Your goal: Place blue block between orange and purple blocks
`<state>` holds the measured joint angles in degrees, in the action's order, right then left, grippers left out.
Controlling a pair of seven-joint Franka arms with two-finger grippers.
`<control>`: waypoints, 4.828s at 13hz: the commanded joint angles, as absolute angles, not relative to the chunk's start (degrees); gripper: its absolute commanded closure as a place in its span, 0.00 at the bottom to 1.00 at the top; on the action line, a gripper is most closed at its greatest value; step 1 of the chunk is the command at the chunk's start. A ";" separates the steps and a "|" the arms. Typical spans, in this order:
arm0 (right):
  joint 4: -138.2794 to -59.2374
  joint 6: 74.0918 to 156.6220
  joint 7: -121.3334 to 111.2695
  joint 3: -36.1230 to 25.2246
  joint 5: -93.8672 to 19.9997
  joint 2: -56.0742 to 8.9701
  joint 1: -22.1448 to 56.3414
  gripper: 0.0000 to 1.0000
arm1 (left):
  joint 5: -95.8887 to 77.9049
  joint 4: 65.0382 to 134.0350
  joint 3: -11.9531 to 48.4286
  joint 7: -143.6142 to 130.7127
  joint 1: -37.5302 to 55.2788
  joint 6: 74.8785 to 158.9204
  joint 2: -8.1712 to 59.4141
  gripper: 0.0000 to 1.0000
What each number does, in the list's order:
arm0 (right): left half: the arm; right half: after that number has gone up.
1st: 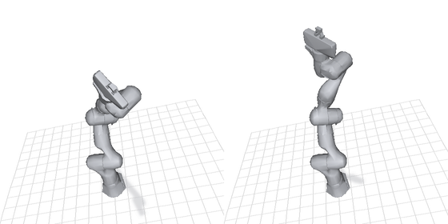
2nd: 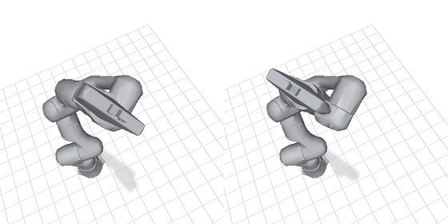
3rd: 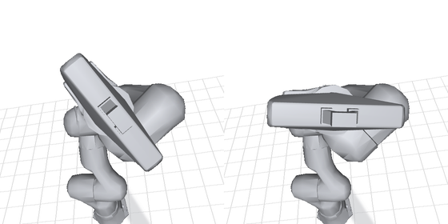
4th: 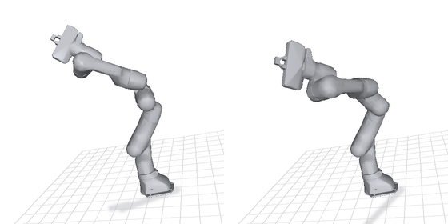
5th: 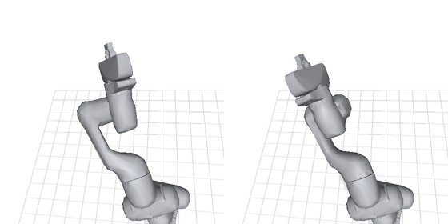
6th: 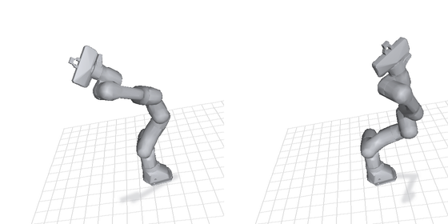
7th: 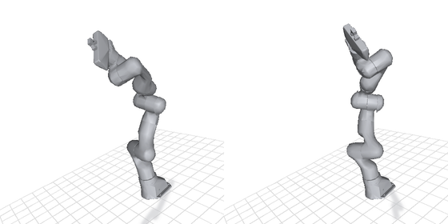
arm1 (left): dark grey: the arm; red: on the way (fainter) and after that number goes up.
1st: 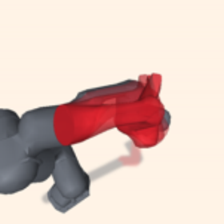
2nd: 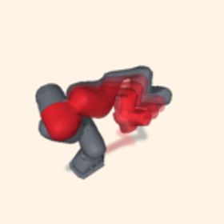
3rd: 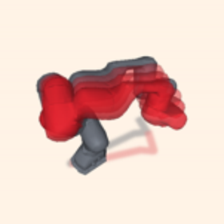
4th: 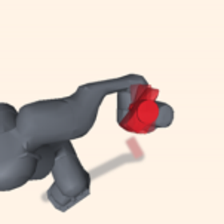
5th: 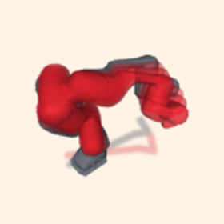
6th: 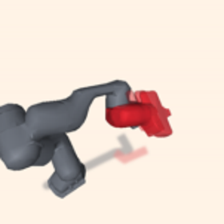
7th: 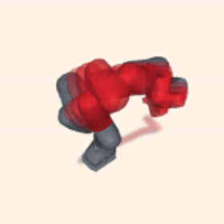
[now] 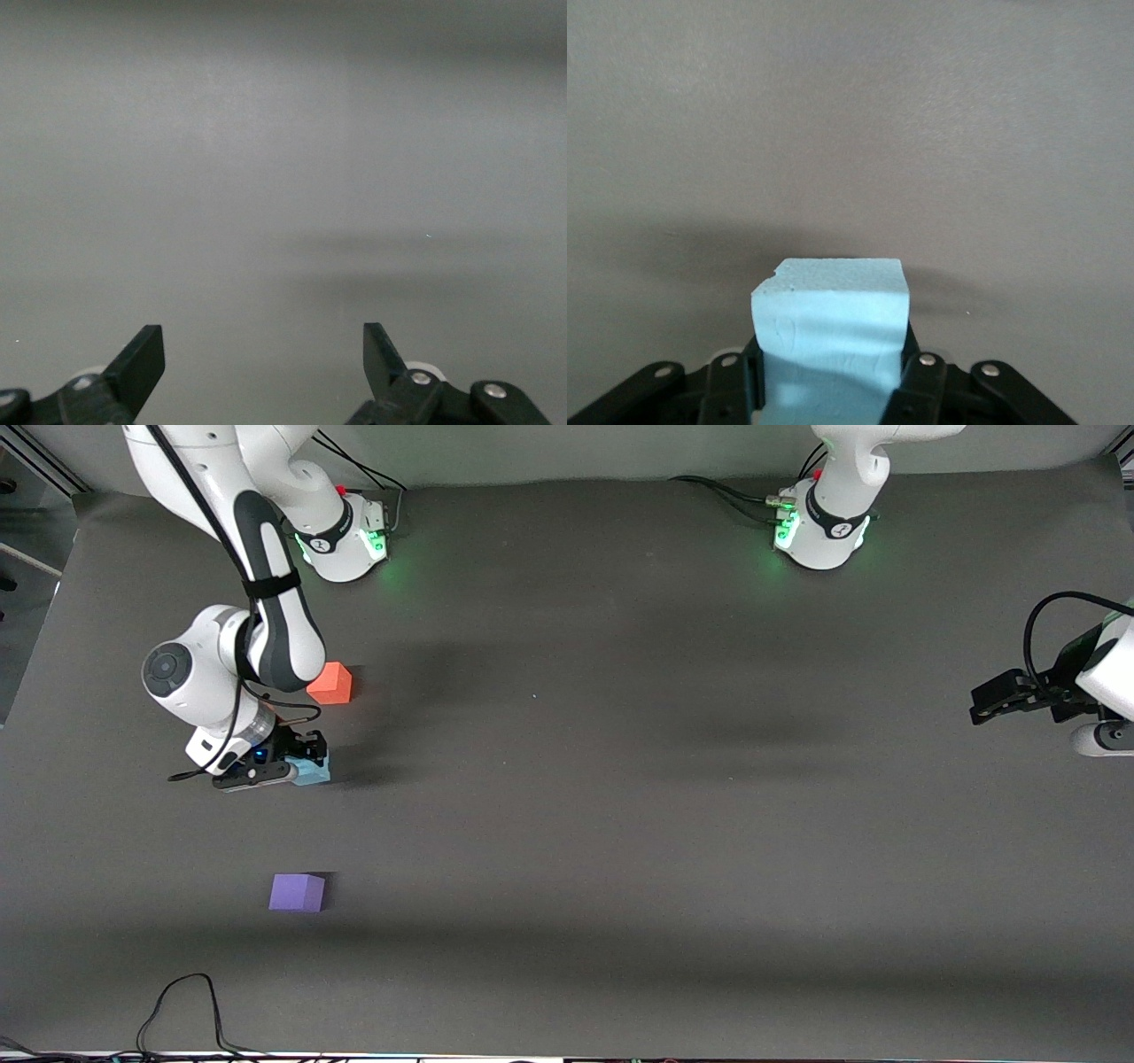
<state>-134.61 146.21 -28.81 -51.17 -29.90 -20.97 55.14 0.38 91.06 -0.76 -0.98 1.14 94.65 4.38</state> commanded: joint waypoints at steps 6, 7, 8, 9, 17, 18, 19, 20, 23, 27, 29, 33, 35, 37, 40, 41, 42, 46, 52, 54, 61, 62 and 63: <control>-131.84 146.43 -31.73 -51.50 -33.83 -25.30 55.11 0.63 | 1.05 91.58 -0.79 -0.26 0.97 93.43 3.60 0.00; -131.75 146.43 -31.73 -51.42 -35.14 -25.92 55.19 0.62 | 1.14 91.58 -0.79 -0.26 0.97 93.51 3.60 0.00; -131.31 146.51 -31.73 -51.24 -35.59 -26.62 55.20 0.62 | 1.14 91.58 -0.79 -0.26 0.97 93.43 3.60 0.00; -131.13 146.60 -31.82 -50.98 -35.68 -27.33 55.02 0.62 | 1.14 91.58 -0.70 -0.26 0.97 93.43 3.60 0.00; -130.08 145.90 -41.49 -50.36 -48.16 -31.55 54.76 0.13 | 1.14 91.58 -0.79 -0.26 0.97 93.43 3.69 0.00; -130.08 145.90 -41.48 -50.36 -48.16 -31.47 54.84 0.00 | 1.14 91.58 -0.79 -0.26 0.97 93.43 3.69 0.00; -130.08 145.81 -41.48 -50.36 -48.08 -30.94 54.93 0.00 | 1.14 91.58 -0.79 -0.26 0.97 93.51 3.69 0.00; -130.08 145.64 -41.48 -50.45 -48.08 -30.33 55.11 0.00 | 1.14 91.58 -0.79 -0.35 0.97 93.43 3.69 0.00; -126.93 135.30 -40.78 -53.33 -45.72 -28.48 55.63 0.00 | 1.14 91.58 -0.79 -0.35 0.97 93.43 3.69 0.00; -113.87 117.92 -32.47 -59.40 -33.70 -28.30 56.94 0.00 | 1.14 91.58 -0.79 -0.44 0.97 93.34 3.60 0.00; -105.33 108.24 -26.39 -62.48 -29.63 -28.30 59.31 0.00 | 1.14 91.58 -0.79 -0.44 0.97 93.34 3.60 0.00; -96.78 97.49 -19.44 -67.94 -28.22 -26.46 65.21 0.00 | 1.14 91.58 -0.79 -0.53 0.97 93.25 3.60 0.00; -91.78 93.53 -16.45 -66.89 -23.23 -23.83 64.52 0.00 | 1.14 91.58 -0.88 -0.53 0.97 93.34 3.60 0.00; -88.00 89.84 -16.17 -66.45 -22.41 -23.29 62.51 0.00 | 1.14 91.58 -0.79 -0.53 0.97 93.34 3.60 0.00; -86.66 89.47 -14.51 -62.33 -20.58 -20.75 58.99 0.00 | 1.14 91.58 -0.79 -0.53 0.97 93.34 3.60 0.00; -86.49 89.47 -13.11 -58.83 -18.74 -19.61 56.36 0.00 | 1.14 91.58 -0.88 -0.44 0.97 93.34 3.60 0.00; -86.22 89.82 -10.92 -53.75 -15.59 -17.34 53.38 0.00 | 1.14 91.58 -0.79 -0.44 0.97 93.34 3.60 0.00; -87.97 91.41 -5.81 -33.52 -7.22 -9.94 38.34 0.00 | 1.14 91.58 -0.79 -0.44 0.97 93.34 3.60 0.00; -94.02 94.99 -5.63 -18.75 -4.40 -2.83 21.83 0.00 | 1.14 91.58 -0.88 -0.44 0.97 93.34 3.69 0.00; -97.89 96.85 -5.54 -11.99 -4.39 0.25 14.45 0.00 | 1.14 91.58 -0.88 -0.44 0.97 93.34 3.69 0.00; -99.58 96.24 -3.25 -3.43 -0.62 3.78 7.38 0.00 | 1.14 91.67 -0.88 -0.35 0.97 93.43 3.69 0.00; -99.67 96.24 -3.25 -3.43 -0.62 3.87 7.38 0.00 | 1.14 91.67 -0.88 -0.35 0.97 93.34 3.69 0.00; -99.75 96.24 -3.16 -3.34 -0.62 3.87 7.47 0.00 | 1.14 91.67 -0.88 -0.35 0.97 93.43 3.69 0.00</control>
